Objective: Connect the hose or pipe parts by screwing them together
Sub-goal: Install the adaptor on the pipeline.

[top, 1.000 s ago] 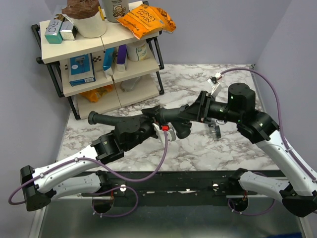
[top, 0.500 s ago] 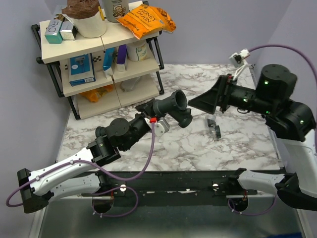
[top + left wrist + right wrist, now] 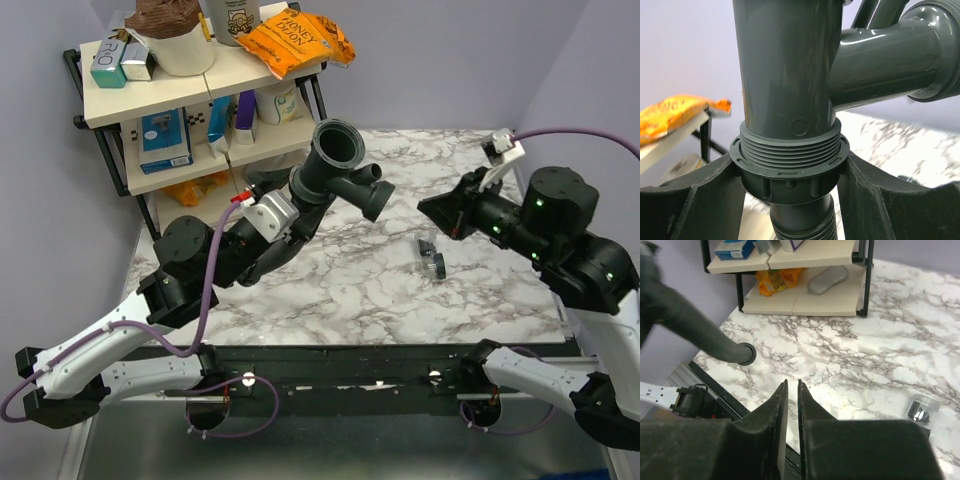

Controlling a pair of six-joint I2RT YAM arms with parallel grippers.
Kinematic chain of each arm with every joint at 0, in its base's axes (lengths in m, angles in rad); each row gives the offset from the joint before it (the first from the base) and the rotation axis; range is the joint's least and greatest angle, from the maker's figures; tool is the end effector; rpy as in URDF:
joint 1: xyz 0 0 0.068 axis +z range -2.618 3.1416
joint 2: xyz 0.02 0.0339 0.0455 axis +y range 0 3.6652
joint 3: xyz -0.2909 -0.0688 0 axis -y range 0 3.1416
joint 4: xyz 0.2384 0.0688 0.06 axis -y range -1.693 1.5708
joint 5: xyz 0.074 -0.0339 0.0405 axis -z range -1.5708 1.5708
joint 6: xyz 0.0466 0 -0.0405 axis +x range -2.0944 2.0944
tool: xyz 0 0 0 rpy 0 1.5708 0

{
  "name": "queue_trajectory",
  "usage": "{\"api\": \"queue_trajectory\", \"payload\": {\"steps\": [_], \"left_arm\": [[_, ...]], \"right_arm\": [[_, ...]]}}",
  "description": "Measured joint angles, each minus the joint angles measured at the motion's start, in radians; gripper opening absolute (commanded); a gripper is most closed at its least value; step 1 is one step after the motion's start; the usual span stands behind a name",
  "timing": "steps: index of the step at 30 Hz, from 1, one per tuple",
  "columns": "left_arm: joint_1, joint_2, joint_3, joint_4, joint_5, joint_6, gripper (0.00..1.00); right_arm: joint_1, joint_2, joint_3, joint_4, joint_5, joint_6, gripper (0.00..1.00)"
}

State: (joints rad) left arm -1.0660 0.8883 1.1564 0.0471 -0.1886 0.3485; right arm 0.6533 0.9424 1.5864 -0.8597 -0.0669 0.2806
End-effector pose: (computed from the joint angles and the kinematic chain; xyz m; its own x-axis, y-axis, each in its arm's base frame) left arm 0.0871 -0.1397 0.4974 0.4051 -0.0395 -0.9134 0.6758 0.6858 0.2700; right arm 0.0944 0.0762 0.5142 -0.3456 0.0834 -0.9347 -0.5855 0.7592 0.2843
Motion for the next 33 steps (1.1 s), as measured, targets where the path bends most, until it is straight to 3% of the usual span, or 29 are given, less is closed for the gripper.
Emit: {"api": "queue_trajectory", "payload": {"steps": [3,9,19,33], "left_arm": [[0.002,0.004,0.050,-0.035,0.055,-0.042,0.00],[0.002,0.023,0.068,-0.124,0.150,-0.088,0.00],[0.003,0.067,0.066,-0.184,0.182,-0.105,0.00],[0.003,0.106,0.066,-0.163,0.145,-0.099,0.00]], "right_arm": [[0.000,0.043,-0.014,0.035,0.000,-0.027,0.07],[0.000,0.113,0.076,0.052,-0.066,-0.079,0.01],[0.000,0.106,0.101,0.069,-0.265,-0.110,0.01],[0.046,0.088,0.061,0.045,-0.365,-0.151,0.01]]}}
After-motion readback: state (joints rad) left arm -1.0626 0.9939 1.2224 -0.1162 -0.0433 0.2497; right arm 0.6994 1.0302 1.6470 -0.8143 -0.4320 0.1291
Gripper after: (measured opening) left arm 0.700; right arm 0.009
